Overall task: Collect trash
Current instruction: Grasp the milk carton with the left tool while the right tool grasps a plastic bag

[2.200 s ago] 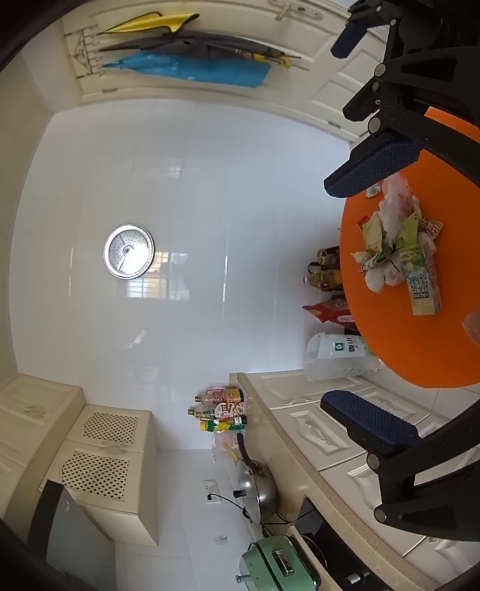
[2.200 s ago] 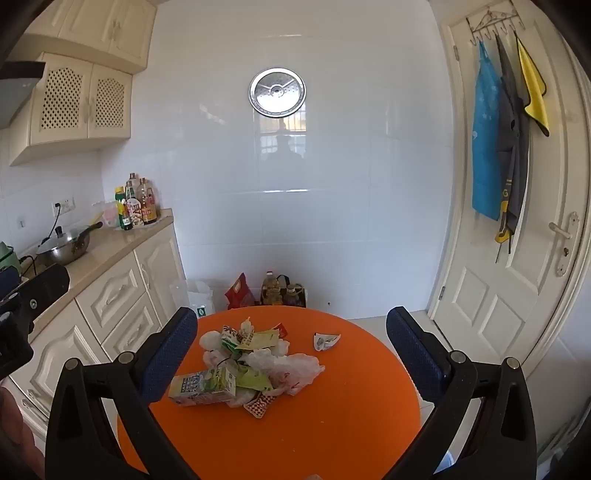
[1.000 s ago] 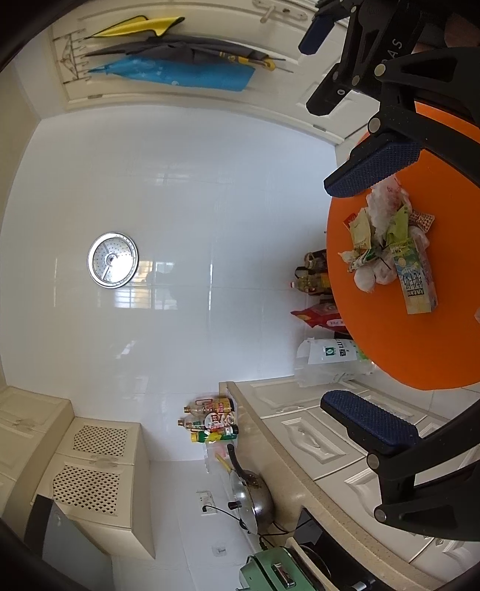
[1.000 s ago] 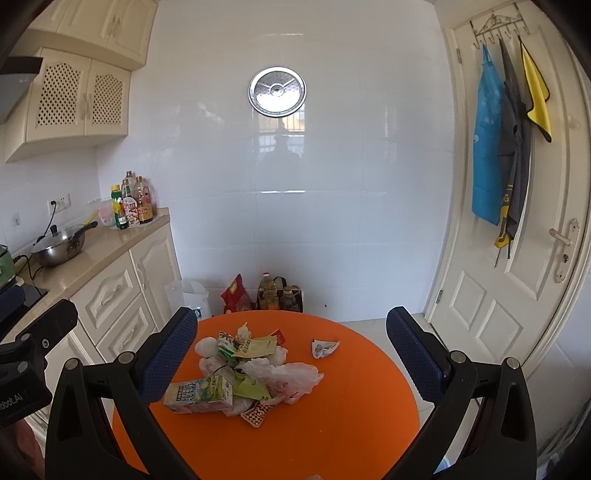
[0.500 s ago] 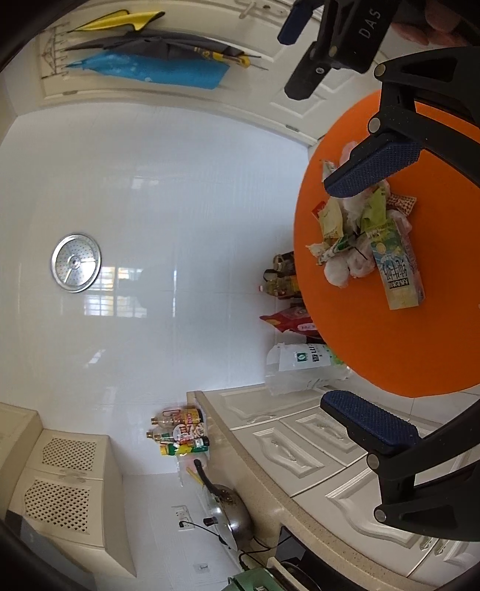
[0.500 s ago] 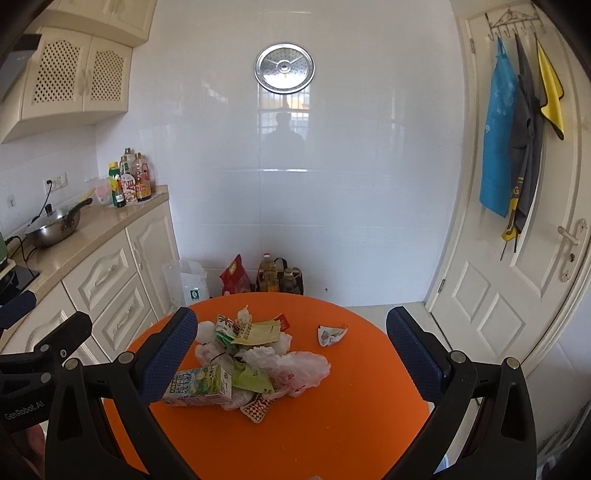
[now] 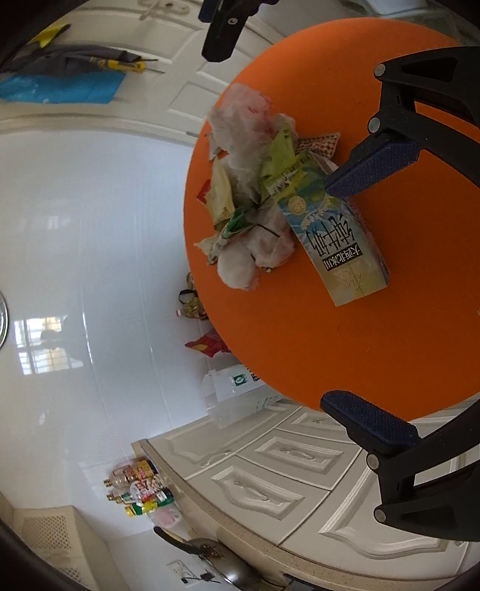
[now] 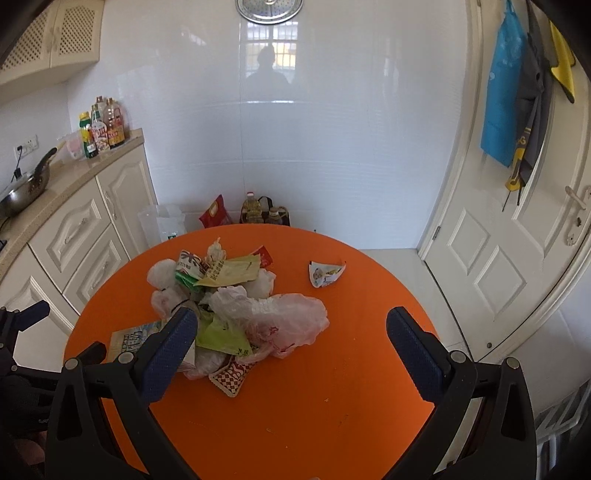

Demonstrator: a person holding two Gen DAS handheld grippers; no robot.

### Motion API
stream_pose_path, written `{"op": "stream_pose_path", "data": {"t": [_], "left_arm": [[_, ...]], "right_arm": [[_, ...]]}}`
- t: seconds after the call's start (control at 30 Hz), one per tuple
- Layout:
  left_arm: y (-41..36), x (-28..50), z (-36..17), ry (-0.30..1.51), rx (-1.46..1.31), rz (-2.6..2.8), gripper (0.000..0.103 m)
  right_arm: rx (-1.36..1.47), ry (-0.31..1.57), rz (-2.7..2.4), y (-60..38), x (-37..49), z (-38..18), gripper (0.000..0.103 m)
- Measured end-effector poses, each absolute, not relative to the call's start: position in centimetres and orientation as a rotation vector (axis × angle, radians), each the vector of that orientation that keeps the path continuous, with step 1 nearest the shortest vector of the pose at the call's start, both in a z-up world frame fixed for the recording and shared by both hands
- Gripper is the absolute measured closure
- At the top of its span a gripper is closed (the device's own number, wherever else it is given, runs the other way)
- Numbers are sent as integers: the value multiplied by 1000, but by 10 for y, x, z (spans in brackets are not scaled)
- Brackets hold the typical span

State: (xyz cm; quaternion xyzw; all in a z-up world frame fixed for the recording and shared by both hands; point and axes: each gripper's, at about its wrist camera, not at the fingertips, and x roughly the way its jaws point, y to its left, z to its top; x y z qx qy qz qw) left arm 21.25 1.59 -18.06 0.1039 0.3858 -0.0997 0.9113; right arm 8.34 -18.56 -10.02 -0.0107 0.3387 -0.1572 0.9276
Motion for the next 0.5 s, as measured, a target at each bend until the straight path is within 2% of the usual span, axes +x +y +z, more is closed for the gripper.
{"op": "stream_pose_path", "data": {"t": [0.27, 0.5], "left_arm": [[-13, 254, -227, 787, 467, -369, 1], [-28, 285, -262, 845, 555, -496, 1]], "right_arm": [[-16, 769, -344, -197, 102, -129, 0], [-7, 801, -341, -202, 112, -139, 0]]}}
